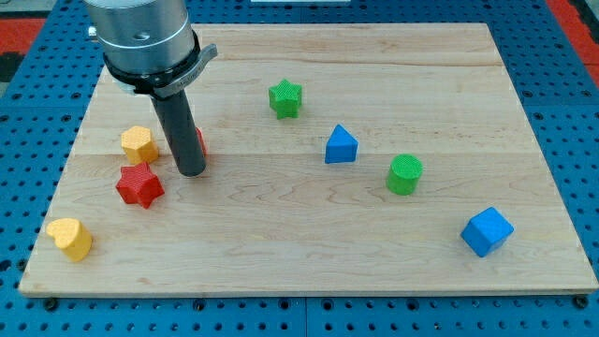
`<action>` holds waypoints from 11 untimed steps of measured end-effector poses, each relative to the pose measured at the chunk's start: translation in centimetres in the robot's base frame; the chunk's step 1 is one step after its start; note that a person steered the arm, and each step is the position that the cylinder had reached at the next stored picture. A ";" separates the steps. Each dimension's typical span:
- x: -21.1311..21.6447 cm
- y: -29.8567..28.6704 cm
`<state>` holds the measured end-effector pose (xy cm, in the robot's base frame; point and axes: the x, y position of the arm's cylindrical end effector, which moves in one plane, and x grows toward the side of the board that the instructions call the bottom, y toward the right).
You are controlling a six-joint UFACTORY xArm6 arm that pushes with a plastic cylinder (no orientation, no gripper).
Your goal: Separate the red star and the yellow hexagon
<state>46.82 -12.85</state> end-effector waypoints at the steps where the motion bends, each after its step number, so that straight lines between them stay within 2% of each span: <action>1: 0.6 2.0; 3: 0.9 0.2; 5: 0.0 -4.9; 8: -6.5 -7.6; 9: -9.2 -5.6; 10: -4.1 -6.5; 11: -3.6 -12.6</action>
